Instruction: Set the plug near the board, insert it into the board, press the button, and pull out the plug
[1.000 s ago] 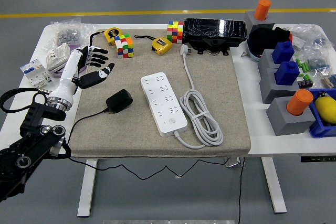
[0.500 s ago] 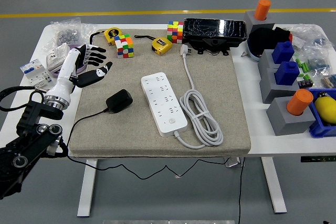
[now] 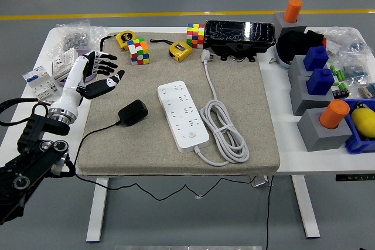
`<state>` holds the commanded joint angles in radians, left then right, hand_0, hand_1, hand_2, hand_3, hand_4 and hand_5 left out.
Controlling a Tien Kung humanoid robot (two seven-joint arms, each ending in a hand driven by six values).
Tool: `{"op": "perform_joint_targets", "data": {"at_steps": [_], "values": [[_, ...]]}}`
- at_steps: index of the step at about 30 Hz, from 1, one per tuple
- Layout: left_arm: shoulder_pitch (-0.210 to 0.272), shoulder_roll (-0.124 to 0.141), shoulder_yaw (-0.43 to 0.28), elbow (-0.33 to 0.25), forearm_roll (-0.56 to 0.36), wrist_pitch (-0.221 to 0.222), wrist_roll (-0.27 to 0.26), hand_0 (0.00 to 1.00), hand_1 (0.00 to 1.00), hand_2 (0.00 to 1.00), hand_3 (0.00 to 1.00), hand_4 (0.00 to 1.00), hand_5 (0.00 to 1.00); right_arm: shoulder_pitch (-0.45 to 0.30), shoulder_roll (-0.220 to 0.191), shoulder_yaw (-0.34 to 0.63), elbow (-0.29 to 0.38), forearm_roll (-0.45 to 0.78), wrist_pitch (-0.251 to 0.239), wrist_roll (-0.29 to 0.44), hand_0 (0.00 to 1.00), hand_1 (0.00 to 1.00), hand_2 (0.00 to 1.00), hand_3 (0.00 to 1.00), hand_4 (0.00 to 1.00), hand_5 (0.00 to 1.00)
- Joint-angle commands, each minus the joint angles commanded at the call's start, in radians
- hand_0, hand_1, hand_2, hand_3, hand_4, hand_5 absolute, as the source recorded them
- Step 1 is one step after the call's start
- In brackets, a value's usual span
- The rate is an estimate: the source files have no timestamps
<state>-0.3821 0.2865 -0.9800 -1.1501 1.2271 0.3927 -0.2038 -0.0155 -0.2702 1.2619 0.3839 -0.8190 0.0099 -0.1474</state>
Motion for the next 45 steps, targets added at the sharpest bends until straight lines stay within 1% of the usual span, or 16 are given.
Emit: {"op": "perform_joint_targets", "data": {"at_steps": [28, 45], "values": [[0.01, 0.003, -0.003, -0.011, 0.008, -0.013, 0.017, 0.472, 0.508, 0.52, 0.557, 0.756, 0.15, 0.001, 0.007, 0.013, -0.001, -0.003, 0.0, -0.001, 0.574, 0.635, 0.623, 0.549, 0.89, 0.423], [0.002, 0.013, 0.011, -0.012, 0.005, -0.015, 0.018, 0.473, 0.508, 0.521, 0.556, 0.756, 0.157, 0.003, 0.007, 0.006, -0.002, -0.002, 0.0, -0.001, 0.575, 0.635, 0.622, 0.549, 0.889, 0.422]]}}
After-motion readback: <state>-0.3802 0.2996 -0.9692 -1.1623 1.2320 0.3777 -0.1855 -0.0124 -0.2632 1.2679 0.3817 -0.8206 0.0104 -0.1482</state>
